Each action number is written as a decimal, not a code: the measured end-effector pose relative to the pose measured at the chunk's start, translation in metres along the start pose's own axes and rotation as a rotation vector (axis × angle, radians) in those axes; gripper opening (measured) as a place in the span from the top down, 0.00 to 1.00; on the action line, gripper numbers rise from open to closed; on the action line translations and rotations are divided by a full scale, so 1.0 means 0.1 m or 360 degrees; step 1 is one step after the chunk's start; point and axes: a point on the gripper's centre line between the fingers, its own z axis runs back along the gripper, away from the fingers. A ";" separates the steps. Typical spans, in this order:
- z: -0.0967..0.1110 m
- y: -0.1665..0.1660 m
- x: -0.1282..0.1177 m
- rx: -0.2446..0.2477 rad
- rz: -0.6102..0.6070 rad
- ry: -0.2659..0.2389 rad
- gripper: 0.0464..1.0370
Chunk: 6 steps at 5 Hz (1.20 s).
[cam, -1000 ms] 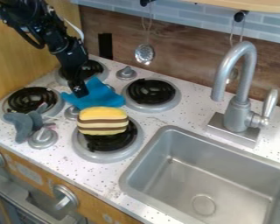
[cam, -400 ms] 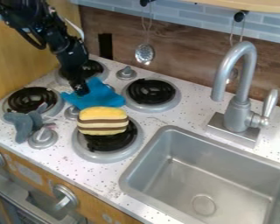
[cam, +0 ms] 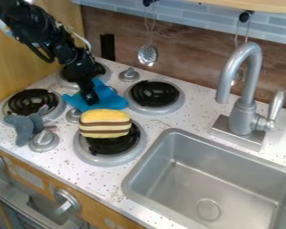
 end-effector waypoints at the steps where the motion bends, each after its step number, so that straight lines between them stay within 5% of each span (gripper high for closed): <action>1: -0.05 0.01 -0.01 -0.0012 -0.0022 0.0047 0.04; 3: -0.06 0.21 -0.20 0.0076 0.0054 0.0243 0.04; 6: 0.15 0.77 -0.86 0.0298 0.0359 0.0449 0.04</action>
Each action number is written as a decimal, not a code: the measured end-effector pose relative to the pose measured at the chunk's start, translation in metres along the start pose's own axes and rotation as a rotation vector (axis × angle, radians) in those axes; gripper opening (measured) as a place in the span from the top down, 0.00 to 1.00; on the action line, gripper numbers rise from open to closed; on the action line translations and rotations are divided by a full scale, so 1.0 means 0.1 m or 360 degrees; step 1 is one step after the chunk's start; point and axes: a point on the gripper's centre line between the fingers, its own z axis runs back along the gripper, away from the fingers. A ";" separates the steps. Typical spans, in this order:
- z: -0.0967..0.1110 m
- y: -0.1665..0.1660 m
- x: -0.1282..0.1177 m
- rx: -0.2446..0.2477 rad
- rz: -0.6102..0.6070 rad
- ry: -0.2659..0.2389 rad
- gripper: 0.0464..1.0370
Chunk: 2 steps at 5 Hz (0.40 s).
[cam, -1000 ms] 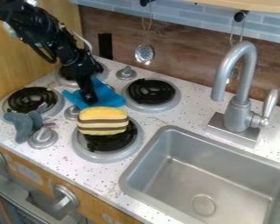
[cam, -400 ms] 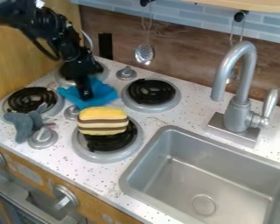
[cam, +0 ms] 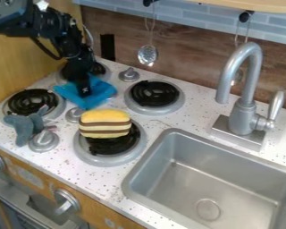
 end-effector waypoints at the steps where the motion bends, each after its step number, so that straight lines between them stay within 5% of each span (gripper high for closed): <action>1: 0.00 0.14 -0.16 0.0048 0.0076 0.0069 0.04; 2: 0.01 0.23 -0.33 0.0068 0.0153 0.0130 0.04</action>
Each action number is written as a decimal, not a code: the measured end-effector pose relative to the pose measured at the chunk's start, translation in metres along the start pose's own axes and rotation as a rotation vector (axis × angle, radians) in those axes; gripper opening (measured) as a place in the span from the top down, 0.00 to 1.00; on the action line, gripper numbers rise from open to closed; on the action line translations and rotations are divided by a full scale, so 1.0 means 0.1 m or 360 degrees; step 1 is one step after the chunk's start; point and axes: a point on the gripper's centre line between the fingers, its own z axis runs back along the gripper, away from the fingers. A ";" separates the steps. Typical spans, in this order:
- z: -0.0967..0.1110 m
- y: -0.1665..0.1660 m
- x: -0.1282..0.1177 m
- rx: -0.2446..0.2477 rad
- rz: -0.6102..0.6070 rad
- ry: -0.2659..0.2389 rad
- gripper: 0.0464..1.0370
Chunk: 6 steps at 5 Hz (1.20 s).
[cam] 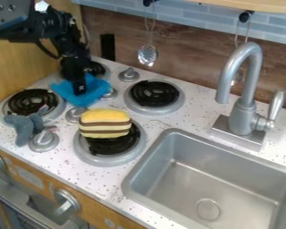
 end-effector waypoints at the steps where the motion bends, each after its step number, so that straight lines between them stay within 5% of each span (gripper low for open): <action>1: 0.00 0.06 -0.11 0.0014 0.0060 0.0049 0.04; 6: -0.06 0.27 -0.23 0.0078 0.0077 0.0077 0.04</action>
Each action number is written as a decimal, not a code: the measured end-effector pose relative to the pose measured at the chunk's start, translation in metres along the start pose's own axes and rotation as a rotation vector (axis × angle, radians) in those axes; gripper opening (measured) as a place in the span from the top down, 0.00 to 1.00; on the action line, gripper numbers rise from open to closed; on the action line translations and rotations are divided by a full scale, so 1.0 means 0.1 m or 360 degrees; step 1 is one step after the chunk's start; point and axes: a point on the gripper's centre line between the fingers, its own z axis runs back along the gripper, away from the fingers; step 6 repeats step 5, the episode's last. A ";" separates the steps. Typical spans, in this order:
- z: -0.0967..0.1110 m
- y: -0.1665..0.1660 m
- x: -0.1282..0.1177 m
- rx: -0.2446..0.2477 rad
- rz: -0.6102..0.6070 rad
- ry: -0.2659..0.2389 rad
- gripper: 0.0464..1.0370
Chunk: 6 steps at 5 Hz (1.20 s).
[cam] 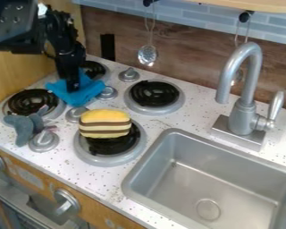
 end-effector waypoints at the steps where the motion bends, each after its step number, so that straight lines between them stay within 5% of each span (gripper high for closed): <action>1: 0.03 -0.06 -0.01 -0.0009 -0.0028 -0.0023 0.04; 2: 0.15 -0.10 0.02 -0.0034 -0.0154 -0.0082 0.04; 4: 0.73 -0.08 0.08 0.0107 -0.0347 -0.0258 0.04; 5: 0.99 -0.11 0.00 0.0232 -0.0395 -0.0268 0.04; 6: 0.99 -0.11 0.00 0.0232 -0.0395 -0.0268 0.04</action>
